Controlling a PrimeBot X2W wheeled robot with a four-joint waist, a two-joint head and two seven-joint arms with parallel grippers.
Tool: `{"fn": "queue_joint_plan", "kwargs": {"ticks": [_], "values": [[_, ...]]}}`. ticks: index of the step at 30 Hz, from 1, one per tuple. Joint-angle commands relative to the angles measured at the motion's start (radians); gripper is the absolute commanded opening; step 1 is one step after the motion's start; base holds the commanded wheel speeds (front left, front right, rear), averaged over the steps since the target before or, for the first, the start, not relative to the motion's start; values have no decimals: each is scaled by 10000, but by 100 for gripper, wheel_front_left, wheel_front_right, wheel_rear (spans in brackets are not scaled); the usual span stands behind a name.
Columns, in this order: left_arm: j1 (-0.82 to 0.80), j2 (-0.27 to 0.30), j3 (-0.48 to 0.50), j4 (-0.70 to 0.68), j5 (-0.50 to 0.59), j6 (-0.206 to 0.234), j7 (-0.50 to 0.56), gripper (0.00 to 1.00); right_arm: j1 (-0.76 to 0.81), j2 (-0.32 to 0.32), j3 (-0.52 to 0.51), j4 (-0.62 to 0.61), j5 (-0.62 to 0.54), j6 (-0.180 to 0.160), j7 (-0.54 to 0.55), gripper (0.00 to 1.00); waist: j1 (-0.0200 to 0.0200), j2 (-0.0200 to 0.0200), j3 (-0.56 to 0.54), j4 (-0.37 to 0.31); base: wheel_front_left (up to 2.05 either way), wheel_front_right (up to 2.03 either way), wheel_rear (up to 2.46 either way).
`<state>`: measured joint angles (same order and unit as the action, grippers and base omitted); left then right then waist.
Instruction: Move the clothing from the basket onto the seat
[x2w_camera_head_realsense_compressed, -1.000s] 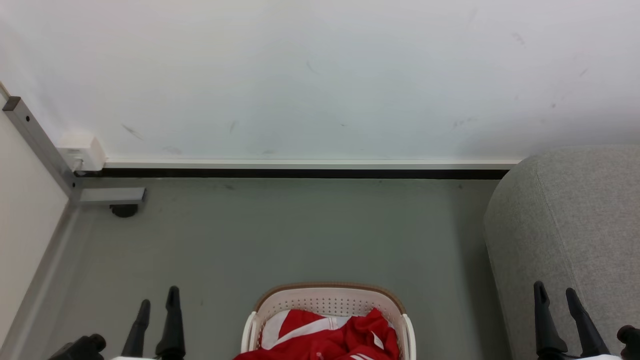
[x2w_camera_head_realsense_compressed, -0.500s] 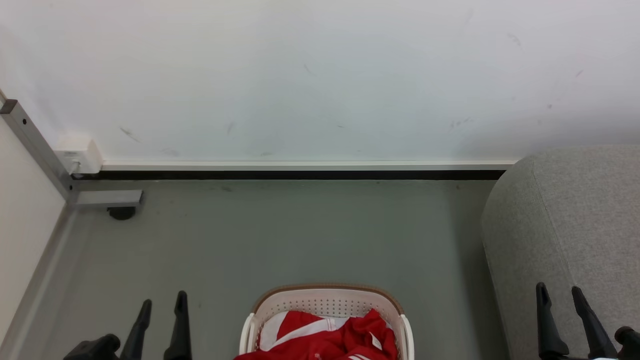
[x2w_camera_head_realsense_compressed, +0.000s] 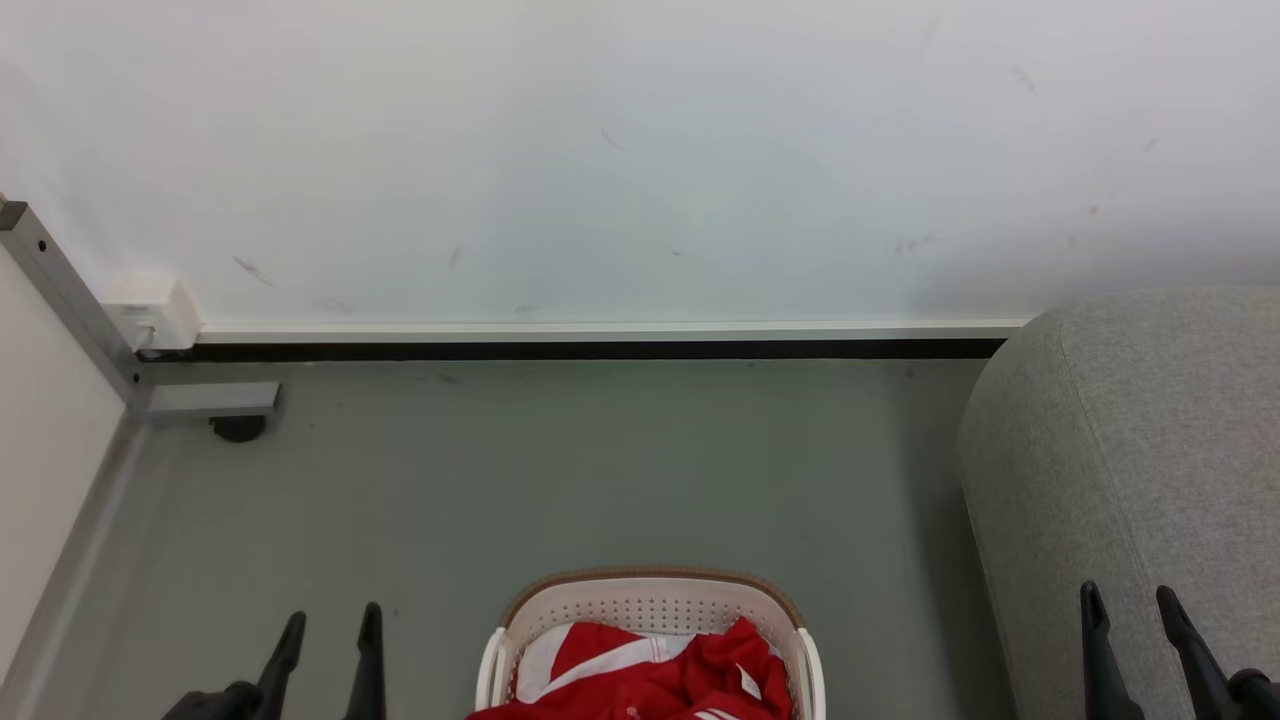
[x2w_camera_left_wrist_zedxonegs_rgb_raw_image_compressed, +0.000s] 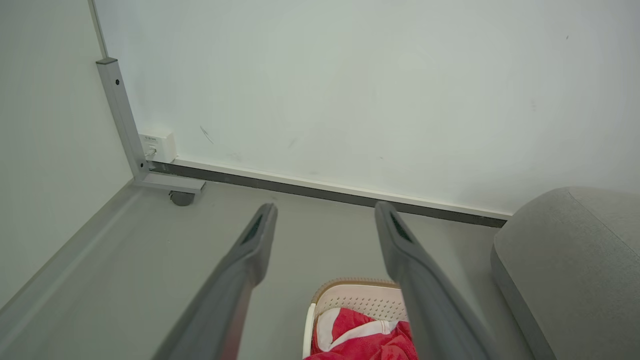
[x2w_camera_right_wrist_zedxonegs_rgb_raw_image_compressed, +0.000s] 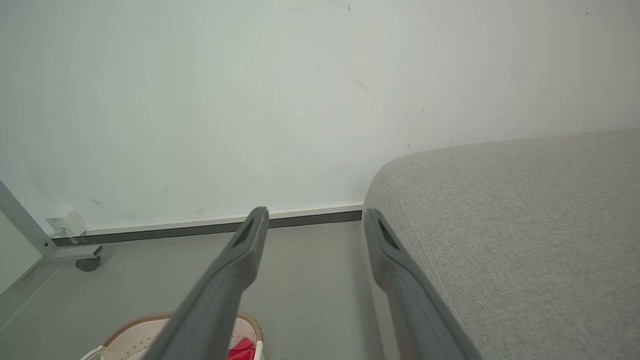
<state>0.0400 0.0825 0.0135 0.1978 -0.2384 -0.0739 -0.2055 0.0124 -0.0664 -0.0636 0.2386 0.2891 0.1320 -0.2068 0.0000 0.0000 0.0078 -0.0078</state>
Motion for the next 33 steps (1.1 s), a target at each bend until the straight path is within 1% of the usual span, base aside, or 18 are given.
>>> {"fn": "queue_joint_plan", "kwargs": {"ticks": [1, 12, 19, 23, 28, 33], "values": [[37, 131, 5, -19, 312, 20, -118, 100, 68, -43, -30, -5, -238, -18, -87, 100, 0, 0, -1, 3, 0, 0, 0], [140, 153, -75, -36, 1077, -34, -326, 100, 143, 37, -38, 72, -1032, -21, -312, 100, 0, 0, -18, 22, 0, 0, 0], [229, 99, -76, 64, 1514, -149, -460, 100, 186, 78, -78, 123, -1307, -21, -448, 100, 0, 0, -17, -11, 0, 0, 0], [200, 85, -140, 81, 1728, -262, -531, 100, 187, 110, -9, 207, -1214, -22, -520, 100, 0, 0, 21, -27, 0, 0, 0], [214, 54, -88, 130, 2049, -344, -612, 100, 173, 114, 145, 285, -1368, -22, -605, 100, 0, 0, 60, -66, 0, 0, 0], [212, 13, -15, 186, 2007, -399, -594, 100, 134, 125, 238, 331, -1237, -23, -591, 100, 0, 0, 100, -131, 0, 0, 0]]}}
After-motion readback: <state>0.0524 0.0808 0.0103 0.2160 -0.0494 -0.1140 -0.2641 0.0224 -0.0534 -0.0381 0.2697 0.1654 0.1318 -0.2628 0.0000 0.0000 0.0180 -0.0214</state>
